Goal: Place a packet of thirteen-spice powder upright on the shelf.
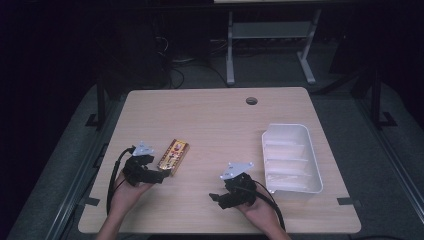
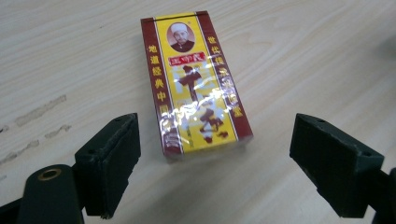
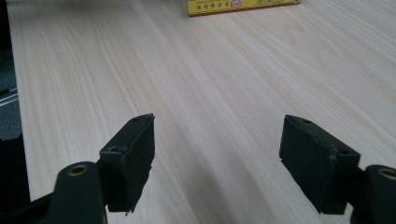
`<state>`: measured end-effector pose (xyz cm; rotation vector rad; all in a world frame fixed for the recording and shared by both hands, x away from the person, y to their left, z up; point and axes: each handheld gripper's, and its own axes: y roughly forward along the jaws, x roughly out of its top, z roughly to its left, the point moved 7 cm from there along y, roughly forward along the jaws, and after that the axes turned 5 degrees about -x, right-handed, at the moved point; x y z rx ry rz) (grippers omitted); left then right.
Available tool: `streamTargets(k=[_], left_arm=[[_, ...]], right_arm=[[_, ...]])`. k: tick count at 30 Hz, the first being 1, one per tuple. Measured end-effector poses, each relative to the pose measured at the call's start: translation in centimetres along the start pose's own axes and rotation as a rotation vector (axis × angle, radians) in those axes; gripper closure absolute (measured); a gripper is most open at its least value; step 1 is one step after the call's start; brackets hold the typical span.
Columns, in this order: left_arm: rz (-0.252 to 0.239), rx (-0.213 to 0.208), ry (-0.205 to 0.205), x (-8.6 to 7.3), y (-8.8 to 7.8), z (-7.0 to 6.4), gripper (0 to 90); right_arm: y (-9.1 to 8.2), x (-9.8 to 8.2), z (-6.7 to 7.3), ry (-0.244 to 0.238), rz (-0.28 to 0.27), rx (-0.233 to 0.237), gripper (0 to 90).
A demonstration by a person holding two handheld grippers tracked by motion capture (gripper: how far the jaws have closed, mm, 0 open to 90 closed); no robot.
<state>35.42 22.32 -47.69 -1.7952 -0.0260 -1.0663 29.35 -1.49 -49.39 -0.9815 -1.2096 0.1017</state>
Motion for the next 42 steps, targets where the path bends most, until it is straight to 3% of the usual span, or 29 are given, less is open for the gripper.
streamTargets(k=[5,13,19,24,37,42], left_arm=[[0.022,0.006,-0.015,0.5,1.0,0.5,20.7],[0.063,0.026,-0.026,1.5,2.1,0.9,20.7],[0.089,0.049,-0.057,2.2,3.3,1.1,20.5],[0.105,0.061,-0.046,2.6,4.1,0.8,21.0],[0.158,0.117,-0.063,2.4,5.7,0.9,23.9],[0.155,0.108,-0.076,2.3,6.0,1.2,28.5]], right_arm=[[-0.1,0.0,0.0,-0.003,0.0,-0.004,25.8],[-0.1,0.0,0.1,-0.011,0.006,-0.011,25.7],[-0.1,0.0,0.0,-0.017,0.001,-0.016,25.6],[-0.2,0.0,0.0,-0.019,0.002,-0.02,25.6],[-0.1,0.4,0.4,-0.041,0.001,-0.028,25.7],[0.1,0.5,0.5,-0.044,0.003,-0.031,25.6]])
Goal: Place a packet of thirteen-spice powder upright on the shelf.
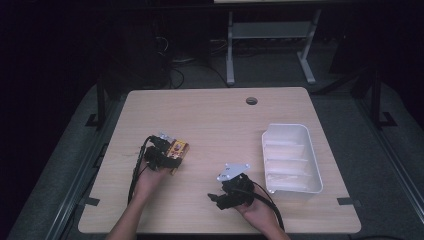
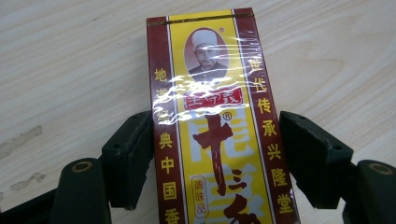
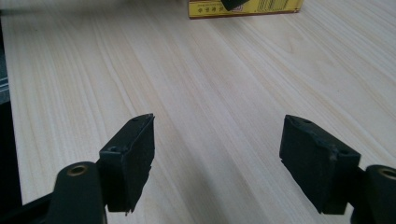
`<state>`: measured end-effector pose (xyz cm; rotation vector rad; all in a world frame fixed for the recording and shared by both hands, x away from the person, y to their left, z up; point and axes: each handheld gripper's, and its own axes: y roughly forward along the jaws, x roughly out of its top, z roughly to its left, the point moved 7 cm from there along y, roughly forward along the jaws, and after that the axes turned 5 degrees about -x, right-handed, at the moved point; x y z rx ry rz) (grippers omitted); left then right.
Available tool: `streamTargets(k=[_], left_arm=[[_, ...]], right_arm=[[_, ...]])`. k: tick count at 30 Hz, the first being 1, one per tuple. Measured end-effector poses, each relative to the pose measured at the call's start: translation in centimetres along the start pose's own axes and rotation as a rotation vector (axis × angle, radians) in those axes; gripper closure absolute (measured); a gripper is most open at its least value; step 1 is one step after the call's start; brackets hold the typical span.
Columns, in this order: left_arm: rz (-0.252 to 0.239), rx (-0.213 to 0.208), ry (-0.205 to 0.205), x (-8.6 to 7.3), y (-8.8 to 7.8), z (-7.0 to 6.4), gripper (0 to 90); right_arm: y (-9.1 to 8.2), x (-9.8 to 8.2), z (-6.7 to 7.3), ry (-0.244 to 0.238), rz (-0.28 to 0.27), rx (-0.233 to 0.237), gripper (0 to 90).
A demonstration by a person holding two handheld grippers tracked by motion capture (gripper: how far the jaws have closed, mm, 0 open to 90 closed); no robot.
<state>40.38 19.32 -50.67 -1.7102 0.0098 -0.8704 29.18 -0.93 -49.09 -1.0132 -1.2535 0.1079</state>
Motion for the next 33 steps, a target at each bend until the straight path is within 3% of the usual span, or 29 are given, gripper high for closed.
streamTargets(k=[11,23,33], left_arm=[[0.003,-0.023,0.006,-0.2,-0.1,0.0,32.1],[-0.049,-0.036,0.04,-0.6,-1.7,0.1,32.7],[-0.137,-0.085,0.099,-1.3,-4.0,-2.3,32.6]], right_arm=[[0.4,0.1,0.4,-0.008,0.009,-0.007,25.7],[0.7,0.4,0.5,-0.006,0.01,0.01,25.8],[0.3,1.5,0.3,0.004,-0.023,0.008,25.7]])
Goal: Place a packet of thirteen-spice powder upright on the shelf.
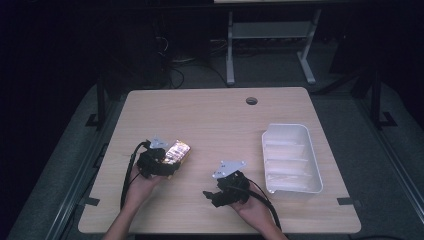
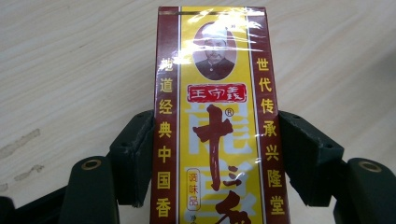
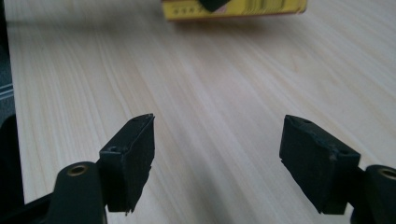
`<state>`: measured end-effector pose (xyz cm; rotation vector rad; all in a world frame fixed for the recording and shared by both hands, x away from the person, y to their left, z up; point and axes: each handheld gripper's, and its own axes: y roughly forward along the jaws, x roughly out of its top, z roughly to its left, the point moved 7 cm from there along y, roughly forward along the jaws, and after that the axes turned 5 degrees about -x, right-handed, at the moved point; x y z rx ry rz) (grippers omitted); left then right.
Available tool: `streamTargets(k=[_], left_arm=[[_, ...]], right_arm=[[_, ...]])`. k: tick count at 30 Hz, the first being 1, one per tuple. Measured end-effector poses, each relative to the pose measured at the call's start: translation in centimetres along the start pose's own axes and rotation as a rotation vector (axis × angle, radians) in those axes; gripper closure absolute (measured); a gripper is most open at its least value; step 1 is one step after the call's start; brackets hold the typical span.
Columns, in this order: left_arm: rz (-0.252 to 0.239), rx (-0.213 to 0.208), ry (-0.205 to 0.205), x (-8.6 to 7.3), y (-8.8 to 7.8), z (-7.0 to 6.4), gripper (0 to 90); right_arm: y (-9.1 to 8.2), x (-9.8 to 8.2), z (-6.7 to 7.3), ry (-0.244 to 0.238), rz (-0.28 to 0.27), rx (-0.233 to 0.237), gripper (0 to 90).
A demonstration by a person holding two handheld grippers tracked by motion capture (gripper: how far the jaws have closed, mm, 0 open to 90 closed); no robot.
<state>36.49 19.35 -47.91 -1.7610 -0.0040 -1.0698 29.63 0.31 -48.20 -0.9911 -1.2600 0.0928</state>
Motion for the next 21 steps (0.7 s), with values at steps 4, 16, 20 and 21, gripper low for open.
streamTargets(k=[4,16,20,21], left_arm=[[-0.018,-0.01,0.039,-0.3,-0.7,-1.1,32.6],[-0.055,-0.052,0.113,-1.1,-2.6,-4.7,32.6],[-0.047,-0.075,0.132,-1.8,-2.7,-5.6,32.6],[-0.044,-0.07,0.142,-2.0,-2.7,-5.7,32.6]], right_arm=[[-0.3,0.4,-0.1,0.011,-0.004,0.015,25.3],[-2.1,1.7,-1.3,0.071,-0.058,0.026,23.9],[-2.4,1.6,-1.6,0.106,-0.05,0.041,23.6],[-2.4,1.5,-1.7,0.111,-0.047,0.045,22.9]])
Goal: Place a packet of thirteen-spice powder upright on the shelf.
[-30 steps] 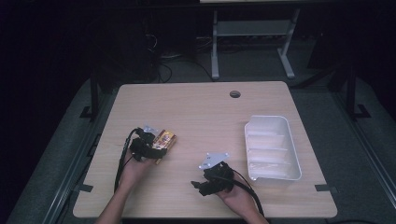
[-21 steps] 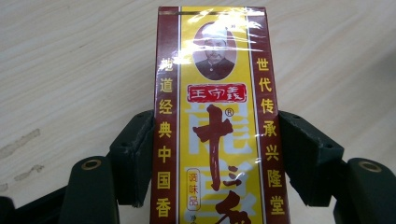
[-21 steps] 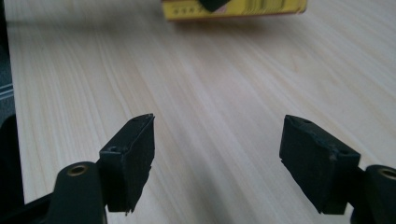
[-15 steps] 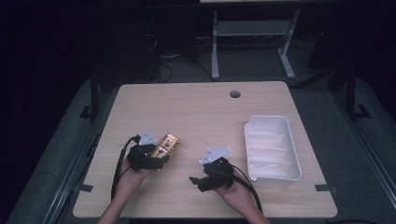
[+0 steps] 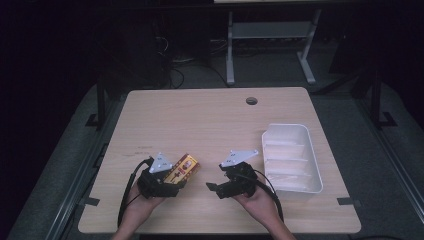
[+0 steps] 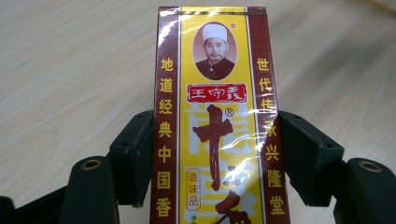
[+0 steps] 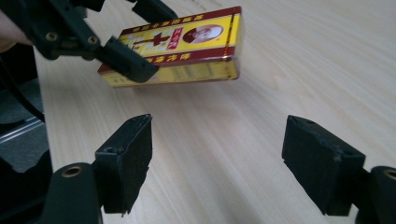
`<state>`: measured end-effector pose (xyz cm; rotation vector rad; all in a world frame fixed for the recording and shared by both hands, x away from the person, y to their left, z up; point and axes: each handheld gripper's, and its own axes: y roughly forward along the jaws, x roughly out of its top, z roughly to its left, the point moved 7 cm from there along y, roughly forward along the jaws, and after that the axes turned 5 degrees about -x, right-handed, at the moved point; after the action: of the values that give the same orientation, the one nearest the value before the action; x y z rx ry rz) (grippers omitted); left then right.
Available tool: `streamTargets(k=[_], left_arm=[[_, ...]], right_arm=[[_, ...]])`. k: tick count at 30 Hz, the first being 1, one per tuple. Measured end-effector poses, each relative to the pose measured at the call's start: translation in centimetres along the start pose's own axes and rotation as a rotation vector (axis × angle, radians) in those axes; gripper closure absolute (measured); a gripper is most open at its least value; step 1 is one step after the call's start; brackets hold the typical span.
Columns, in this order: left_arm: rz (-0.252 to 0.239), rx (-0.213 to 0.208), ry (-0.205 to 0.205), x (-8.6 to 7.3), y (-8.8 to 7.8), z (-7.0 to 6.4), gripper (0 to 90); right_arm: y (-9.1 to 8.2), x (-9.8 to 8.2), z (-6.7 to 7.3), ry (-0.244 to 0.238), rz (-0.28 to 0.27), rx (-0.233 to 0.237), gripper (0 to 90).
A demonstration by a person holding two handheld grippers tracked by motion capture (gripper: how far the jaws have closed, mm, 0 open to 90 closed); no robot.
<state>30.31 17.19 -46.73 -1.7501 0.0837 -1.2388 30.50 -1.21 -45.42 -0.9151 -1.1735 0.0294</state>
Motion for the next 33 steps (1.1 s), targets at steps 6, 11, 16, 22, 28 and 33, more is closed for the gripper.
streamTargets(k=[6,11,16,22,28,33], left_arm=[[-0.014,-0.019,0.027,-0.5,-0.2,-1.1,32.5],[-0.033,-0.043,0.05,-0.8,0.0,-2.3,32.5],[-0.038,-0.048,0.104,-0.5,0.3,-3.6,32.5],[-0.05,-0.058,0.135,-0.1,0.7,-4.7,32.5],[-0.07,-0.05,0.162,0.2,0.6,-5.4,32.5],[-0.093,-0.041,0.178,0.6,0.5,-6.0,32.6]], right_arm=[[0.1,0.1,0.1,0.013,0.006,0.02,21.6],[0.2,0.2,0.1,0.033,0.005,0.03,21.1],[0.4,0.1,0.2,0.048,0.004,0.043,21.0],[0.7,-0.1,0.2,0.081,0.01,0.066,22.4],[0.8,0.0,0.2,0.147,-0.014,0.099,24.0],[1.2,-0.2,0.2,0.214,-0.009,0.135,24.3]])
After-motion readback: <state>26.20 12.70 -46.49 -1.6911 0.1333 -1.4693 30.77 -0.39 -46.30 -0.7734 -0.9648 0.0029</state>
